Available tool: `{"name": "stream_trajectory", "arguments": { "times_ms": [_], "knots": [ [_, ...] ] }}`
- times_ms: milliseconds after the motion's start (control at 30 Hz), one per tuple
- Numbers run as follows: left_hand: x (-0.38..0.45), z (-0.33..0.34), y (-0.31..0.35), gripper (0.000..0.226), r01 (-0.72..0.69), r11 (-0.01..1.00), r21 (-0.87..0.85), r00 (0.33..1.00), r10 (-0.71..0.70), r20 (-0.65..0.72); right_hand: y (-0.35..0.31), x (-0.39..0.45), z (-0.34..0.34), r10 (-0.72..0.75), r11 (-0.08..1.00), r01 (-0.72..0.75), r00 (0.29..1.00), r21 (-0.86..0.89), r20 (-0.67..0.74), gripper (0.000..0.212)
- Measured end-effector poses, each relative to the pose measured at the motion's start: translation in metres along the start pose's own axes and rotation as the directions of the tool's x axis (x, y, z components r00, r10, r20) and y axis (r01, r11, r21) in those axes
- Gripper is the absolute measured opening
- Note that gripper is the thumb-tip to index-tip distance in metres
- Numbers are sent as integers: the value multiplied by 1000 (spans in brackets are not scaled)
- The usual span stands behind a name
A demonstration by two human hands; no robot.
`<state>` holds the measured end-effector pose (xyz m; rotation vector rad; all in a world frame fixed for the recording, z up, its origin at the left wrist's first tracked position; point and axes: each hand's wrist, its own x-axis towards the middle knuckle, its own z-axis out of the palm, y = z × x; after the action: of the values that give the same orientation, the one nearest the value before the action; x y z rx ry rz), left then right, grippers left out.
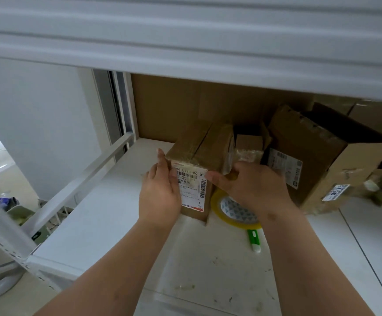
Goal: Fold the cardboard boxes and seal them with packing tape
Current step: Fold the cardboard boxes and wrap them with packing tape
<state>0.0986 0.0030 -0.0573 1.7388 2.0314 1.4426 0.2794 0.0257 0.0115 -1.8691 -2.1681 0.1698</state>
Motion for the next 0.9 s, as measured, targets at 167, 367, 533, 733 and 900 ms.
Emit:
{"name": "stream_trajectory", "arguments": {
  "times_ms": [167, 367, 533, 733, 900],
  "knots": [
    [-4, 3, 4, 75, 16, 1000, 12, 995, -17, 98, -12, -4, 4, 59, 998, -59, 998, -17, -21, 77],
    [4, -2, 2, 106, 34, 999, 21, 982, -37, 185, 2, -4, -3, 9, 985, -41, 983, 169, 182, 71],
    [7, 1, 2, 100, 64, 998, -9, 989, -62, 136, -3, -5, -1, 65, 990, -78, 991, 115, 113, 57],
    [8, 2, 5, 95, 68, 997, -40, 986, -61, 153, -20, -8, 3, 135, 990, -136, 990, 25, 37, 56],
    [1, -4, 13, 114, 109, 982, -151, 960, -65, 271, -20, -10, 0, 143, 952, -187, 972, 241, 189, 52]
  ]
}}
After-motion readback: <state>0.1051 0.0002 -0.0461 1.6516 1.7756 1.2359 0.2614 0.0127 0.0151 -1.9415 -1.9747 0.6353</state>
